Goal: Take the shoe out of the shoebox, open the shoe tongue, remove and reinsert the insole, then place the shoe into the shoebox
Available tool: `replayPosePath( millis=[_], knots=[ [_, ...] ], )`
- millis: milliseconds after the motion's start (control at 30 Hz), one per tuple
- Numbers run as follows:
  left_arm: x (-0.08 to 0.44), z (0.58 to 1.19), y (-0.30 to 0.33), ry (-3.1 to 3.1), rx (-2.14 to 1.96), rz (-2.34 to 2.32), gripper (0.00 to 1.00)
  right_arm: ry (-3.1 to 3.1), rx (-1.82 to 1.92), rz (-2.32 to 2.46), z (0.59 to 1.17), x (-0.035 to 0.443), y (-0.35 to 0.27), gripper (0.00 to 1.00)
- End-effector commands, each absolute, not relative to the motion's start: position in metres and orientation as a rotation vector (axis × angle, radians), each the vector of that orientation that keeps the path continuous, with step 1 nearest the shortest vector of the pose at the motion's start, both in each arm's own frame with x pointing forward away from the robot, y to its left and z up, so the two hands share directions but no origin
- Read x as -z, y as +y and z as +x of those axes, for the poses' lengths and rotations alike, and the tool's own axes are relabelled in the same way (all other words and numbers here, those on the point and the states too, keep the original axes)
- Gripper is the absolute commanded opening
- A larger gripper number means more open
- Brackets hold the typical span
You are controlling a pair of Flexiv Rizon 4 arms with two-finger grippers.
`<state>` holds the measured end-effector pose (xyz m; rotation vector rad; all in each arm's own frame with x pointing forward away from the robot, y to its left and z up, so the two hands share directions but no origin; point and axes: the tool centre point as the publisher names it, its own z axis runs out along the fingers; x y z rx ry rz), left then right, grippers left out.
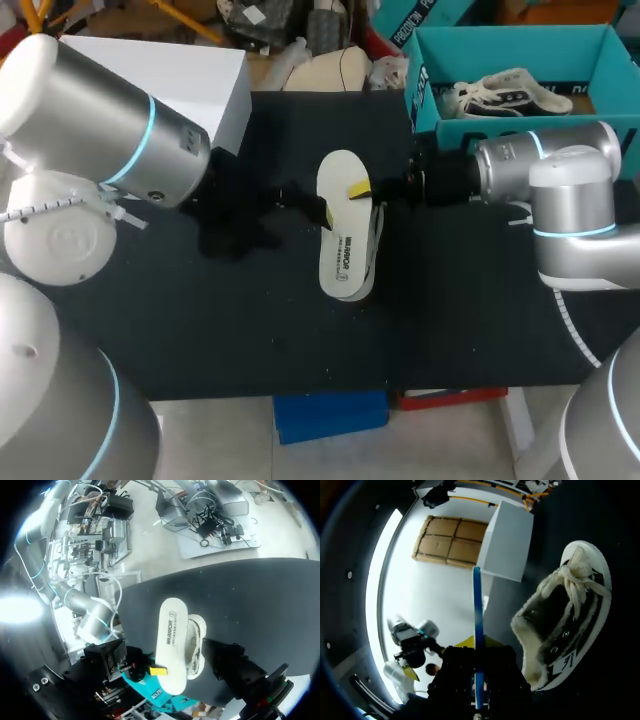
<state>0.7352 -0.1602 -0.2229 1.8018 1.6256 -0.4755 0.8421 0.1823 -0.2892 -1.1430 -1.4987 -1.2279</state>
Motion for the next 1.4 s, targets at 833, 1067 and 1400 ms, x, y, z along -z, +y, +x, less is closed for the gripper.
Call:
replayPosePath(
  millis=[833,1067,1400],
  knots=[
    [0.239,0.758,-0.164,1.187,0.879,1.382,1.0,-1.498,1.228,-1.143,0.843,0.29,0.183,0.0],
    [0.256,0.778,-0.164,1.206,0.895,1.309,1.0,-1.498,1.228,-1.143,0.843,0.29,0.183,0.0],
    [0.278,0.81,-0.17,1.238,0.945,1.187,1.0,-1.498,1.228,-1.143,0.843,0.29,0.183,0.0]
  ],
)
